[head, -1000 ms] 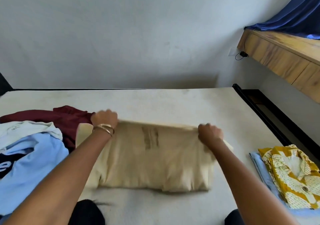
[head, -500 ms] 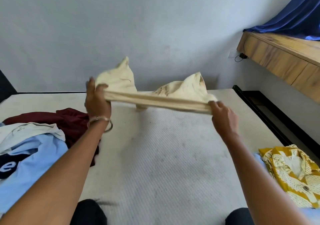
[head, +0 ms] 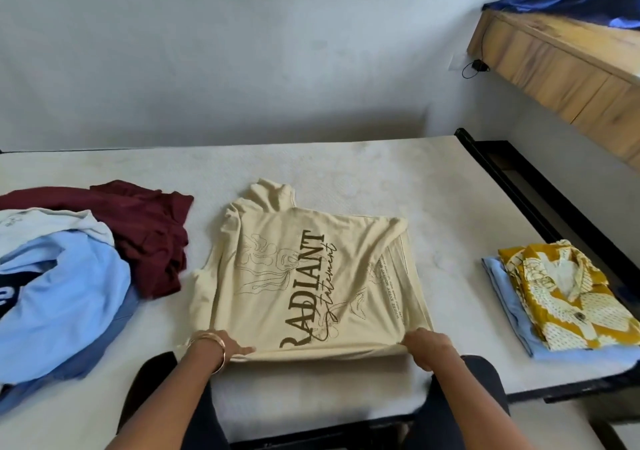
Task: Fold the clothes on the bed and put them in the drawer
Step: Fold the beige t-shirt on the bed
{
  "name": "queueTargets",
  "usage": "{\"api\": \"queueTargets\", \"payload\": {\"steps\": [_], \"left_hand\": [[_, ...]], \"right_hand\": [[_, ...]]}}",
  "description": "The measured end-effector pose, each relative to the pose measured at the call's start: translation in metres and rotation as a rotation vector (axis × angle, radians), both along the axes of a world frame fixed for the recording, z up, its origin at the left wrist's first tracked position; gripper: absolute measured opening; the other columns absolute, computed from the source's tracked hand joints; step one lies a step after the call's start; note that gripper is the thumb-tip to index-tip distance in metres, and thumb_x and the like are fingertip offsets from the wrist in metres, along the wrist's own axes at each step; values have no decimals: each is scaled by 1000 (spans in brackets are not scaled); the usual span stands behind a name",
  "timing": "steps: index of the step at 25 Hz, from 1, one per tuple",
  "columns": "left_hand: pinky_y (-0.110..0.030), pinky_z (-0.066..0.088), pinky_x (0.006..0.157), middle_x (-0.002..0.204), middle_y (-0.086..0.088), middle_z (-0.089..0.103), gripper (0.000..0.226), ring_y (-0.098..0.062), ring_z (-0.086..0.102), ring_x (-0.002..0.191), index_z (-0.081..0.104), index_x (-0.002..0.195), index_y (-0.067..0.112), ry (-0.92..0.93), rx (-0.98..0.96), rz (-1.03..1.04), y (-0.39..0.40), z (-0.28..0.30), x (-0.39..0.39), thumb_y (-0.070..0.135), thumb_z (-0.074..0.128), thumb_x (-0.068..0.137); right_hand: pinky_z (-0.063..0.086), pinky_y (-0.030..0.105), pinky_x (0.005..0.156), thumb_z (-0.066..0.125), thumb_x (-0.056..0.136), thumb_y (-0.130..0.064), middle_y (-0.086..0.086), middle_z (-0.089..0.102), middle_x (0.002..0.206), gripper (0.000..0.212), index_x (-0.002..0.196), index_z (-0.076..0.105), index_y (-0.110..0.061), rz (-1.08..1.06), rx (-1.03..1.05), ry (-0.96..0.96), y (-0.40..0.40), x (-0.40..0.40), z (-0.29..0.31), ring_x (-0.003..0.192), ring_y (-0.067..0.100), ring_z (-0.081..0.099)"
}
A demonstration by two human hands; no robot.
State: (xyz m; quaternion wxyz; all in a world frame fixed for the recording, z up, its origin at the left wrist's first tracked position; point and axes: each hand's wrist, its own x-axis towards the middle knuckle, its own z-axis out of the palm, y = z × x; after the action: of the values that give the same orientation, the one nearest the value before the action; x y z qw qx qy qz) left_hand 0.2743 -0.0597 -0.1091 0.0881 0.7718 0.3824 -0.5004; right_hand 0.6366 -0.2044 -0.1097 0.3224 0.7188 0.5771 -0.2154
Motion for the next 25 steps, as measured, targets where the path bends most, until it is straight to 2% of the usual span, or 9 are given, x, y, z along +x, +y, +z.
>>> {"api": "queueTargets", "payload": {"steps": [2,5,9,11,14,16,18,21,25], "left_hand": [[-46,42,102,144,-12,43,60,-34,46,130,31,148,36,54,-42,-101,6,0,7,21,52,94],[-47,46,98,141,-10,47,57,-33,50,126,38,144,33,43,-55,-89,16,5,13,24,53,89],[-39,49,94,132,-5,56,74,-26,57,116,48,137,25,97,-150,82,14,4,26,56,67,74],[-36,49,94,115,-3,65,82,-23,61,102,62,124,16,76,-245,263,15,3,40,73,65,64],[-32,50,83,83,-4,68,72,-20,65,80,73,105,9,20,-301,336,6,0,72,73,50,81],[-34,49,83,105,-10,69,60,-26,66,95,66,116,8,-32,-232,254,-8,-3,96,59,49,91],[-35,48,86,124,-11,60,43,-30,60,110,60,120,15,-220,-109,140,-19,-16,109,47,51,93],[-34,50,83,120,-6,61,23,-27,59,106,59,112,25,-507,-28,235,-23,-40,121,36,52,93],[-33,49,87,127,1,52,50,-22,56,112,42,132,37,-690,2,304,-37,-57,129,30,64,88]], "right_hand": [[48,42,94,49,95,-3,5,52,138,46,138,47,-16,-51,-136,-36,10,2,0,123,27,56],[45,33,72,58,90,-12,0,63,115,32,122,59,-19,-121,-339,-202,19,6,4,91,24,62],[38,34,86,73,82,-41,-5,62,112,38,114,58,-24,-208,-381,-137,21,31,3,101,21,55],[37,41,97,71,82,-49,-4,58,109,44,112,52,-23,-380,-261,60,28,40,0,109,24,55],[40,46,98,60,94,-39,6,56,122,38,120,48,-14,-674,254,176,33,32,-22,114,29,53],[37,48,98,62,94,-32,11,50,128,43,126,43,-11,-831,439,157,25,24,-39,121,32,46],[33,50,96,70,88,-34,10,53,118,45,117,44,-13,-1015,433,238,14,21,-54,116,33,48],[34,45,85,70,88,-23,6,60,85,19,88,57,-9,-1219,523,429,4,37,-58,87,26,55],[45,39,76,69,89,-15,11,60,92,16,93,60,-2,-1390,905,404,-18,52,-41,91,31,56]]}}
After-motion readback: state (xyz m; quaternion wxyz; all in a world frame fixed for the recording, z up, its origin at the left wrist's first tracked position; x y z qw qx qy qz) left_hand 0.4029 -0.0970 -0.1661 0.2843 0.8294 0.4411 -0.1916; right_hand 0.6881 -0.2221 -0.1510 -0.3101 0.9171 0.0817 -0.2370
